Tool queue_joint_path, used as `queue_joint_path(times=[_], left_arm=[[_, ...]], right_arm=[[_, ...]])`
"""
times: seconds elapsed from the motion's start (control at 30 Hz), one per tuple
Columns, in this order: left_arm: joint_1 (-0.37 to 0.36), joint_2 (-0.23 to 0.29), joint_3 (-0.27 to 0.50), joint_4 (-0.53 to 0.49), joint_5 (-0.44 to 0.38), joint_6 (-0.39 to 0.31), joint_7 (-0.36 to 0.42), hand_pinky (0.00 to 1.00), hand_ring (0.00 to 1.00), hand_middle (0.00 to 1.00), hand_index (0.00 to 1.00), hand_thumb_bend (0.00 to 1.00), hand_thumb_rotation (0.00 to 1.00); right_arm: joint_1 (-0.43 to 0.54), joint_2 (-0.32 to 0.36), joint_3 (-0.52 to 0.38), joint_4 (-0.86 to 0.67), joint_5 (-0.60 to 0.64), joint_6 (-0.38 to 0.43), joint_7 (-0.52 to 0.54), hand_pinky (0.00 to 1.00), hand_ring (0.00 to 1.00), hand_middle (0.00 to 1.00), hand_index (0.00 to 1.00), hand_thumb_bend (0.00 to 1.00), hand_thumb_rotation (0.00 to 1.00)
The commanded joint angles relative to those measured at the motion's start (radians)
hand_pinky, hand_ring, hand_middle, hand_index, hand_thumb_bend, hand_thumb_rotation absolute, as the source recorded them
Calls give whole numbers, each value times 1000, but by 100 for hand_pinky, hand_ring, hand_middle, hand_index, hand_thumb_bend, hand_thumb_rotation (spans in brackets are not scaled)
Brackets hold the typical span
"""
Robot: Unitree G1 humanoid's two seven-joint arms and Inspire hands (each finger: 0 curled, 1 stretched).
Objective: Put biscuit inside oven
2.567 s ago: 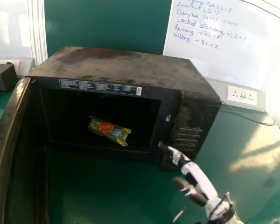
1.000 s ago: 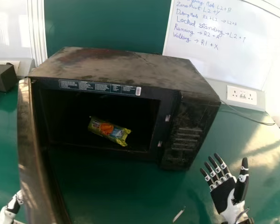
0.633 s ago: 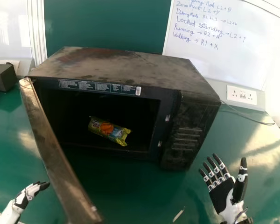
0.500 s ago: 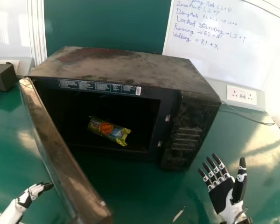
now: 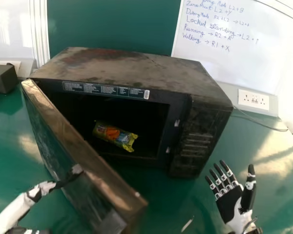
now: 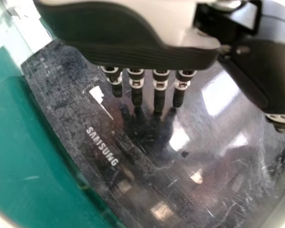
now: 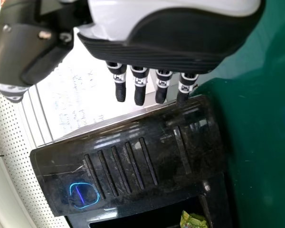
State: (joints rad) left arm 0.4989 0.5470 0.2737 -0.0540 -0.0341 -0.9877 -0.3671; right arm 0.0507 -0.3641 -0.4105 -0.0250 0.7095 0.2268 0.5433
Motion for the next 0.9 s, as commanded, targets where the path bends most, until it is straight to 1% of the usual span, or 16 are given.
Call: queue_joint_path(times=[0.0, 0.07, 0.13, 0.2, 0.3, 0.43, 0.5, 0.57, 0.63, 0.73, 0.87], left_arm=[[-33, 34, -24, 14, -20, 34, -29, 100, 100, 100, 100, 94, 90], [-68, 50, -31, 26, -21, 51, -42, 100, 100, 100, 100, 94, 90], [-112, 57, -37, 51, -6, 48, -48, 100, 100, 100, 100, 93, 90], [-154, 59, -44, 76, 8, 42, -51, 100, 100, 100, 100, 93, 91], [-210, 66, -62, 106, 0, 53, -64, 100, 100, 100, 100, 92, 90], [-271, 79, -79, 148, -4, 66, -82, 100, 100, 100, 100, 91, 90], [-310, 79, -90, 185, -1, 48, -90, 100, 100, 100, 100, 91, 89], [-344, 79, -98, 209, 22, 42, -89, 100, 100, 100, 100, 91, 90], [-375, 79, -114, 219, 31, 50, -94, 100, 100, 100, 100, 91, 90], [-425, 84, -147, 222, 16, 76, -117, 100, 100, 100, 100, 91, 90], [-497, 91, -183, 223, -4, 120, -154, 100, 100, 100, 100, 90, 90]], right_arm=[[8, 5, -4, -15, -9, -2, 0, 100, 100, 100, 100, 96, 100], [8, 7, -5, -12, -8, -4, 11, 98, 100, 100, 100, 97, 100], [9, 5, -5, -9, -10, -3, 17, 96, 100, 100, 100, 97, 100], [8, 3, -5, -9, -14, 1, 14, 95, 100, 100, 100, 97, 100], [6, 3, -7, -2, -16, -4, 21, 95, 100, 100, 100, 98, 100], [0, 10, -12, 9, -13, -13, 29, 85, 100, 100, 100, 98, 100], [0, 13, -14, 7, -18, -16, 24, 81, 100, 100, 100, 97, 100], [-1, 13, -17, 6, -16, -16, 24, 80, 100, 100, 100, 99, 100], [-2, 13, -18, 6, -17, -16, 23, 77, 100, 100, 100, 100, 100], [1, 12, -18, 0, -25, -14, 19, 79, 100, 100, 100, 100, 100], [5, 15, -18, -7, -25, -8, 19, 87, 100, 100, 100, 100, 100]])
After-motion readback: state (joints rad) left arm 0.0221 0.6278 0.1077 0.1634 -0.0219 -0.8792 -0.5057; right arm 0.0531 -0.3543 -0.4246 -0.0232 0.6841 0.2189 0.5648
